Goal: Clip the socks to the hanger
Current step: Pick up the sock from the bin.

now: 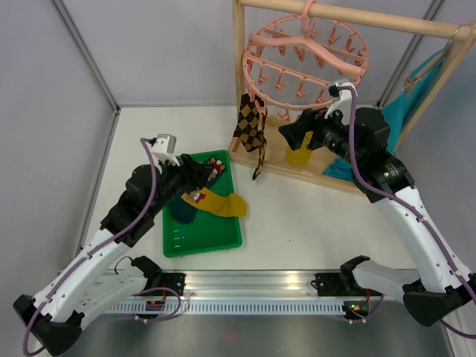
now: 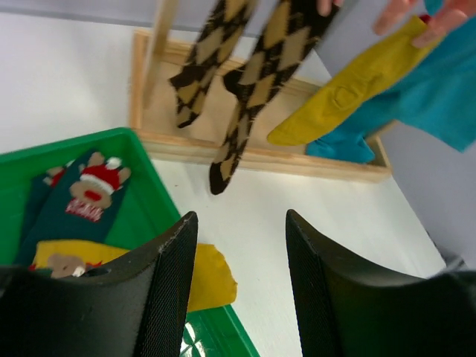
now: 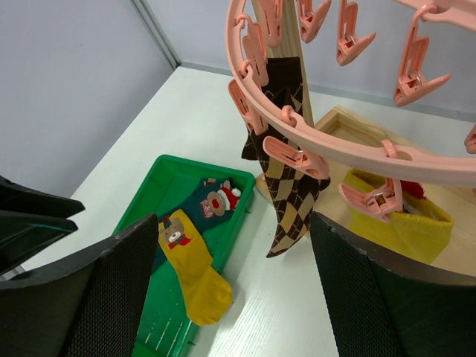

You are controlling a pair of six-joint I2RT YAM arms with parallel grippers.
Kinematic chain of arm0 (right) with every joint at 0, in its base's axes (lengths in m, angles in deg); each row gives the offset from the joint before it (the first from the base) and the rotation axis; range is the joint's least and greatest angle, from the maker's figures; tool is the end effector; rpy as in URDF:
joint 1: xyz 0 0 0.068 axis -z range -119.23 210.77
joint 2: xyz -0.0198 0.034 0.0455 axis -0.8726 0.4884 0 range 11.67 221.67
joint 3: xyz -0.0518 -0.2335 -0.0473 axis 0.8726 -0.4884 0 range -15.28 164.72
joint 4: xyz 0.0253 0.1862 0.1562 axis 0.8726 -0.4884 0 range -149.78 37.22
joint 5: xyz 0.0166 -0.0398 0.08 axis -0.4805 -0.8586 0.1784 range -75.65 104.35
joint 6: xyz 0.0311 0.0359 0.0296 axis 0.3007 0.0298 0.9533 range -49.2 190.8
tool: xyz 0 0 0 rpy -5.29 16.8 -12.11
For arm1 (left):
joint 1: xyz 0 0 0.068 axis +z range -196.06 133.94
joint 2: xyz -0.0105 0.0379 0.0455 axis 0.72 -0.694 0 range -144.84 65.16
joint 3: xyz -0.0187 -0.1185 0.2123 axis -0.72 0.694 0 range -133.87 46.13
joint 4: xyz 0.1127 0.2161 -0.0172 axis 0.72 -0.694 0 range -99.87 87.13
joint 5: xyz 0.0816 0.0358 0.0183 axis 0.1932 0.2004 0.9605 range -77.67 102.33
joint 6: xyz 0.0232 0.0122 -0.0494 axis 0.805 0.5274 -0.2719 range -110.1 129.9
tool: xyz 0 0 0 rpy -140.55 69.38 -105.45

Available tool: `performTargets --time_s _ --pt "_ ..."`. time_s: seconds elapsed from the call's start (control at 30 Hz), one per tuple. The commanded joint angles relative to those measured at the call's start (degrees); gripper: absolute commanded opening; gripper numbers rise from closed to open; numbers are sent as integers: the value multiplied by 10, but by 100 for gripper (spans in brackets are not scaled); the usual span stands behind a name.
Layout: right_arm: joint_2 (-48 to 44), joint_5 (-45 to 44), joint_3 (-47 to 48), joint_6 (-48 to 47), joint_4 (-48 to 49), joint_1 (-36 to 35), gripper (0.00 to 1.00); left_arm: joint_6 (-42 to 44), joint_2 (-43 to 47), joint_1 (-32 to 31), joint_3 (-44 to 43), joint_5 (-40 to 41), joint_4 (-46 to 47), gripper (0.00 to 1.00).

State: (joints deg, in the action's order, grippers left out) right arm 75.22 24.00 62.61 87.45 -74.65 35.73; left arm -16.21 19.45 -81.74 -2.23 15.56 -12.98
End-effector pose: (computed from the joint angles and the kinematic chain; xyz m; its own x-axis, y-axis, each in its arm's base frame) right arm 0.2072 0.1038 0.4225 -0.2766 0.1826 -0.9435 -0.5099 0.8043 0.3052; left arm 0.1571 -0.1101 0.3367 -0.3311 -0.3032 -0.8935 0.4359 0.7907 -0.4299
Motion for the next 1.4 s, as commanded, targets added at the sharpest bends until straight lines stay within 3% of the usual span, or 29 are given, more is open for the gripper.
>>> performTargets --time_s 0.0,0.37,0.6,0.9,1.03,1.17,1.37 --pt "-17 -8 -6 10 7 -3 88 -77 52 2 29 128 -75 57" --pt "-27 -6 -20 33 28 -4 89 -132 103 2 21 274 -242 59" --pt "-34 -11 -42 36 33 -4 90 -140 121 2 36 284 -305 61" --pt "-47 2 -50 38 36 -4 92 -117 84 2 99 199 -264 61" --pt "-43 -4 -60 44 44 -4 92 -115 26 2 112 202 -213 61" --pt "-40 20 -71 52 61 -4 92 -93 -94 2 95 204 -147 61" --pt "-40 7 -76 42 60 -4 92 -170 -181 30 88 263 -120 61"
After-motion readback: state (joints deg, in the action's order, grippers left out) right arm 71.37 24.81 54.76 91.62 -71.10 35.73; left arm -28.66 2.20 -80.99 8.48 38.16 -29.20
